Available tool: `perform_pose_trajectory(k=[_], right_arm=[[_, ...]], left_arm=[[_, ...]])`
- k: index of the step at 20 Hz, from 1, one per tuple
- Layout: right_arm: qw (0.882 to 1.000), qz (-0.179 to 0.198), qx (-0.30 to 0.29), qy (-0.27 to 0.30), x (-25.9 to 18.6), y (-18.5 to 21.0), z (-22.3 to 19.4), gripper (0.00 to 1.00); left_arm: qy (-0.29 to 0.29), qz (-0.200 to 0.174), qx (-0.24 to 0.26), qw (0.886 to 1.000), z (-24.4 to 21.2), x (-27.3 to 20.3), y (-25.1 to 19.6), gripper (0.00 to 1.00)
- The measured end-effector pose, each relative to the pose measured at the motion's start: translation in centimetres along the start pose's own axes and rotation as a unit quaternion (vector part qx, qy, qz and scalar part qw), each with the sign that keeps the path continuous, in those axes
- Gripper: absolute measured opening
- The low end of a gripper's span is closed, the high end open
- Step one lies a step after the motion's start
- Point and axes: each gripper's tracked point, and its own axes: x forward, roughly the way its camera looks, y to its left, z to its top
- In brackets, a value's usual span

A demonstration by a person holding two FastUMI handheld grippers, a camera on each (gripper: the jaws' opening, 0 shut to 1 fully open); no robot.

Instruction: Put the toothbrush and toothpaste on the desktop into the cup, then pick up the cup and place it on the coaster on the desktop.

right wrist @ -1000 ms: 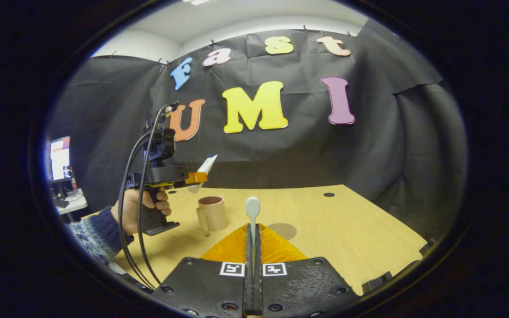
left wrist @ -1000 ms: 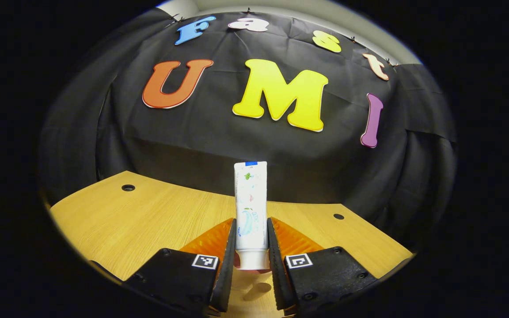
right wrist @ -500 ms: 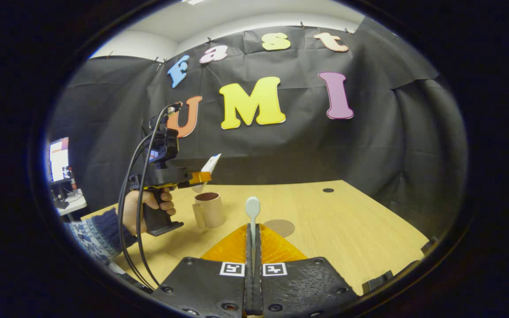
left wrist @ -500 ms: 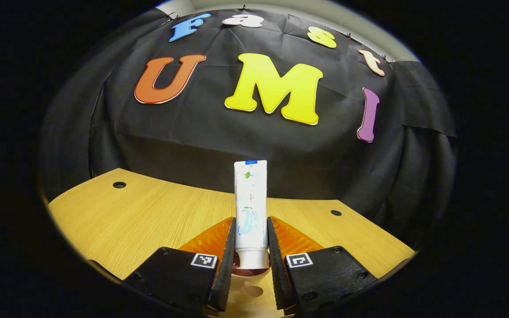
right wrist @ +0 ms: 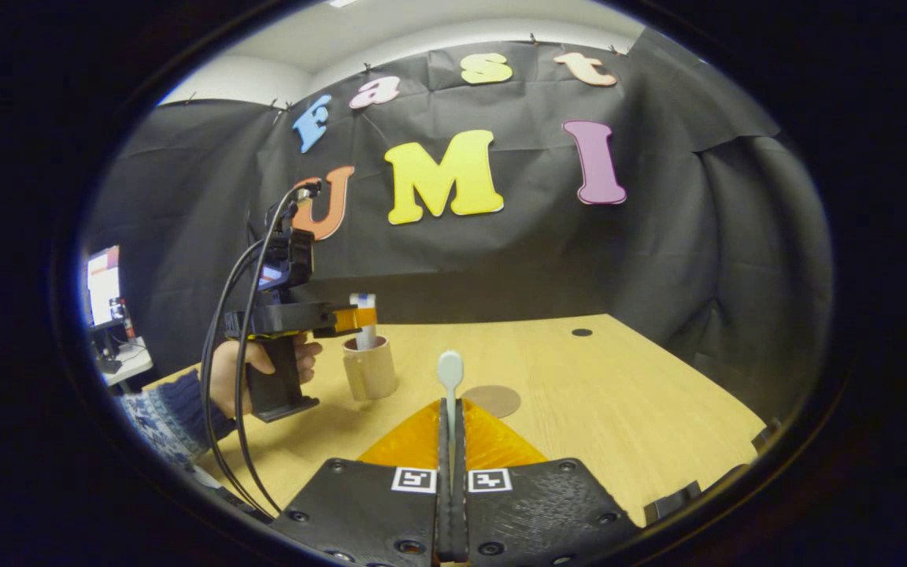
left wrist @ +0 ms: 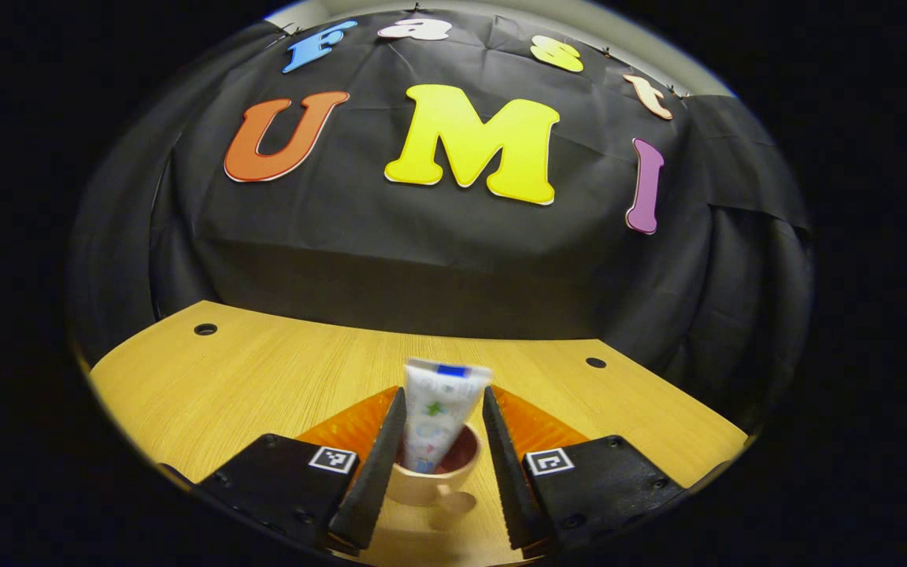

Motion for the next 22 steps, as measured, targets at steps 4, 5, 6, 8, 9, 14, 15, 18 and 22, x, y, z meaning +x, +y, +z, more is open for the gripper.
perform_pose_trajectory(k=[4, 5, 6, 8, 9, 14, 15, 18, 22], right_arm=[[1.0, 0.0, -0.004, 0.005, 0.2, 0.4, -0.1, 0.0], [1.0, 0.0, -0.007, 0.005, 0.4, 0.6, 0.0, 0.0], [1.0, 0.001, -0.01, 0.003, 0.6, 0.8, 0.3, 0.0], [1.0, 0.001, -0.014, -0.004, 0.8, 1.3, 1.2, 0.0], [1.0, 0.003, -0.017, -0.007, 1.1, 1.6, 1.7, 0.0], [0.999, 0.018, -0.022, -0.02, 2.6, 3.4, 4.8, 0.0], [0.999, 0.023, -0.026, -0.023, 3.0, 3.9, 5.6, 0.0], [0.998, 0.038, -0.034, -0.029, 4.2, 5.5, 7.7, 0.0], [0.997, 0.052, -0.037, -0.039, 6.0, 7.5, 10.4, 0.0]], left_arm=[[-0.006, 0.003, 0.016, 1.0, 0.3, -1.3, 0.0, 0.71], [-0.008, 0.002, 0.015, 1.0, 0.4, -1.8, -0.1, 0.73], [-0.01, 0.001, 0.014, 1.0, 0.6, -2.5, -0.1, 0.75], [-0.022, 0.005, 0.027, 0.999, 1.3, -4.1, 0.2, 0.84], [-0.032, 0.009, 0.036, 0.999, 1.8, -4.8, 0.7, 0.86], [-0.05, 0.017, 0.058, 0.997, 2.0, -8.5, 2.0, 0.94], [-0.054, 0.019, 0.058, 0.997, 1.9, -9.2, 2.2, 0.94], [-0.063, 0.023, 0.045, 0.997, 1.2, -11.5, 2.7, 0.94], [-0.068, 0.031, 0.041, 0.996, -0.4, -13.8, 3.4, 0.94]])
